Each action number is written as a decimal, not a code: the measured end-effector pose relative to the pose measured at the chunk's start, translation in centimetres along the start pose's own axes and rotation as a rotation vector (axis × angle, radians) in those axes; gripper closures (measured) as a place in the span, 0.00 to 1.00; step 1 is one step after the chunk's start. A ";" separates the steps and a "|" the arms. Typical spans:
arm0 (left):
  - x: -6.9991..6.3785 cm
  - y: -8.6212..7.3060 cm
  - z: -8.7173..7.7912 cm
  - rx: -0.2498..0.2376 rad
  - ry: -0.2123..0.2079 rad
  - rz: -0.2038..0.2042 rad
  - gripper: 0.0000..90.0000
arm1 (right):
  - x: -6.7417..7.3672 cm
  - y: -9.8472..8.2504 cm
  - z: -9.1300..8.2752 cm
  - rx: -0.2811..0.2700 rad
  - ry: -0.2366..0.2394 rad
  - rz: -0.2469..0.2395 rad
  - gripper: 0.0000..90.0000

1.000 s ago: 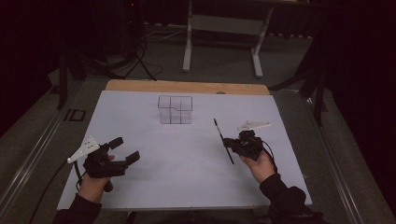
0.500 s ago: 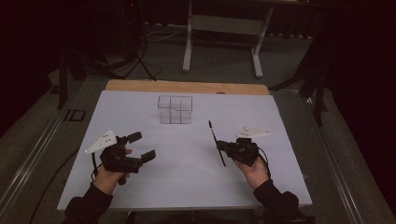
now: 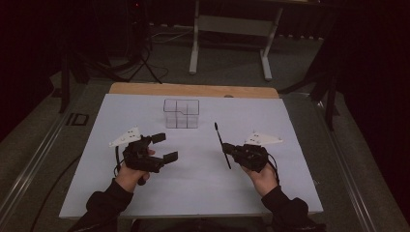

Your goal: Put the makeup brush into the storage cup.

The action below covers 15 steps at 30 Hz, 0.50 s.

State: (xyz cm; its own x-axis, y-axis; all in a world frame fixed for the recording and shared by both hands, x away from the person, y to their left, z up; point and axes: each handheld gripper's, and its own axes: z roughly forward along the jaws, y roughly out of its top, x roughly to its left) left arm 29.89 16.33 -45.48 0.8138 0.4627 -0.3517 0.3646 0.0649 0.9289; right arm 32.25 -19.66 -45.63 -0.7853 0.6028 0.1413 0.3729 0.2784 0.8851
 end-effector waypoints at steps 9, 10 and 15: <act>-0.2 1.0 1.1 0.006 -0.050 0.046 0.03 | 0.7 0.9 -0.3 -0.065 0.066 -0.031 0.95; -0.3 1.0 1.3 0.005 -0.047 0.050 0.03 | 0.8 1.1 -0.3 -0.067 0.074 -0.035 0.95; -0.2 0.9 2.0 -0.002 -0.085 0.048 0.07 | 1.7 1.8 -0.1 -0.095 0.100 -0.044 0.95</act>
State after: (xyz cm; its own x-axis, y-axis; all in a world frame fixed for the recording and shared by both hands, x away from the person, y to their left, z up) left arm 30.91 14.54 -44.80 0.8657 0.3887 -0.3154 0.3235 0.0465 0.9451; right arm 31.50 -18.26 -43.77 -0.8471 0.5124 0.1409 0.2925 0.2283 0.9286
